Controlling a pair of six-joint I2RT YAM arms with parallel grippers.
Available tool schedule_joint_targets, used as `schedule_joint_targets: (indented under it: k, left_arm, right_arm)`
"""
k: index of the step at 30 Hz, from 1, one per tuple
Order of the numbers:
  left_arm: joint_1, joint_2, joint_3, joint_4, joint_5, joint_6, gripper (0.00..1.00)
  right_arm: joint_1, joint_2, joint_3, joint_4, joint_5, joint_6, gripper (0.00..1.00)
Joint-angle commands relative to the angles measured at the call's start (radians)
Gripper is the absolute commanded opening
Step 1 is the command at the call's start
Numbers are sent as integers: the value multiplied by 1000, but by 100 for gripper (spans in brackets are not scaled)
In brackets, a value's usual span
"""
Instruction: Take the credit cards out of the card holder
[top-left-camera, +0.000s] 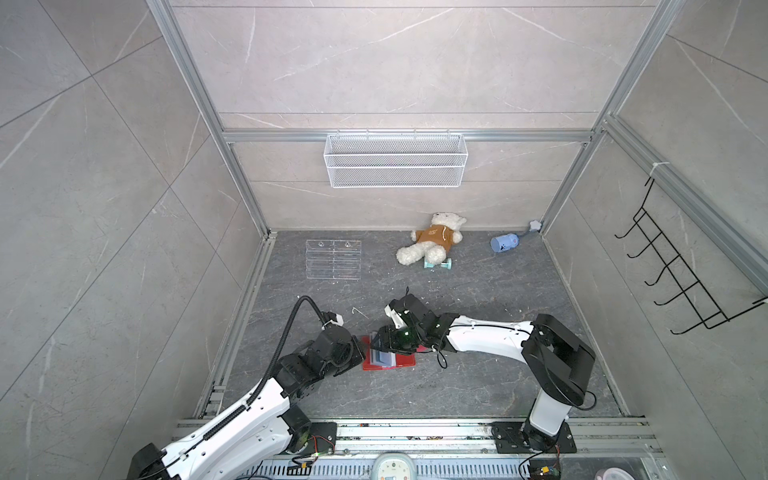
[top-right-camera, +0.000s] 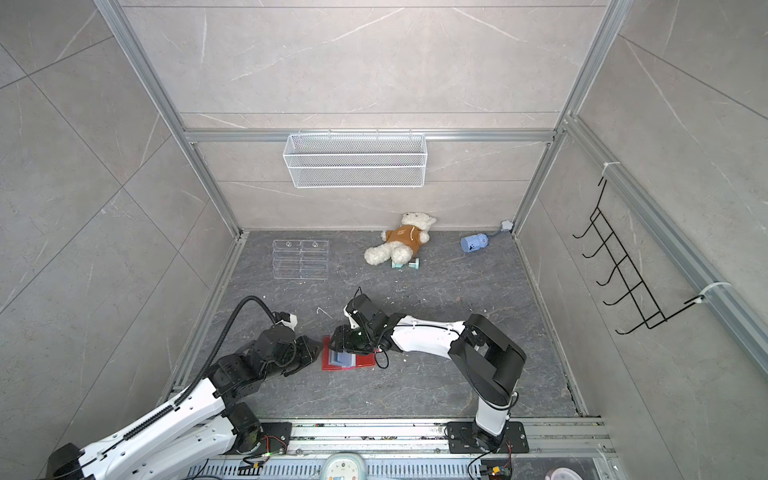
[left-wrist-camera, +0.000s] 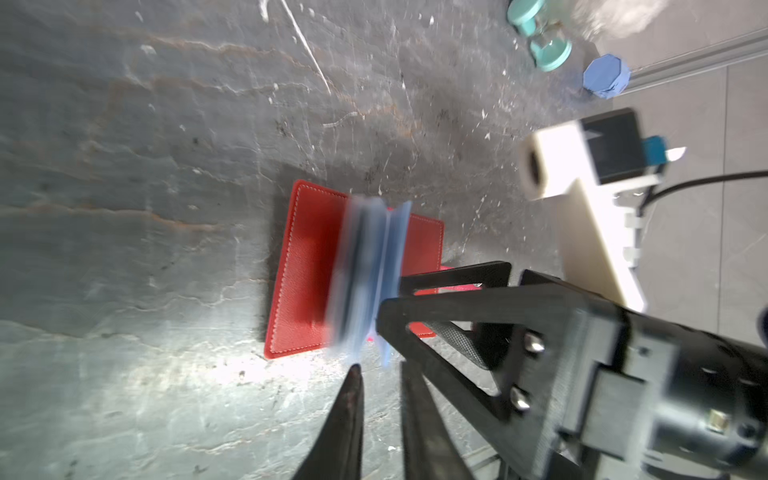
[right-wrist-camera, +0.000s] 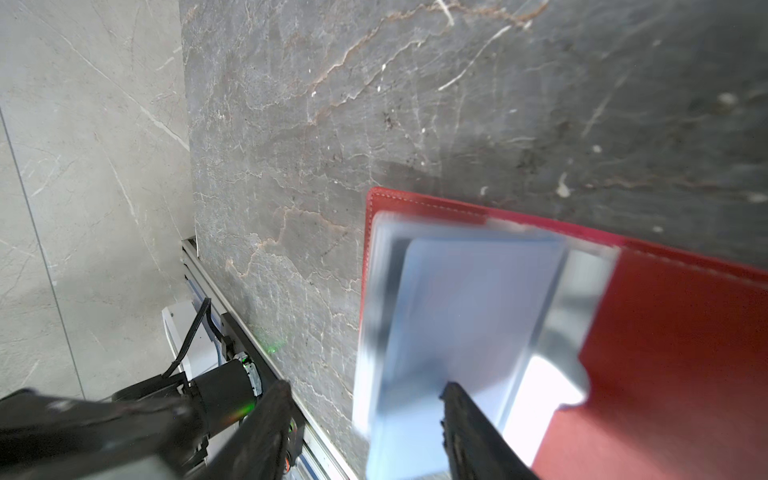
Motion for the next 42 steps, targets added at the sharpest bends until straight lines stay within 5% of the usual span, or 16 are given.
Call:
schedule_joint_targets:
  k: [1, 8, 19, 21, 29, 42]
  left_arm:
    - [-4, -27, 32, -90, -48, -12, 34]
    - [-3, -16, -7, -56, -17, -21, 70]
    - [19, 43, -106, 120, 72, -55, 87]
    - [48, 59, -140, 183, 126, -66, 99]
    - [136, 110, -244, 372, 263, -87, 95]
    - [221, 201, -341, 611, 411, -96, 65]
  right_arm:
    - [11, 45, 40, -23, -6, 2, 60]
    - [13, 50, 42, -58, 17, 4, 57]
    - [-14, -31, -17, -145, 95, -18, 60]
    - [-22, -37, -27, -144, 94, -21, 58]
    - [-32, -27, -51, -133, 89, -33, 44]
    - [-45, 0, -109, -127, 111, -20, 24]
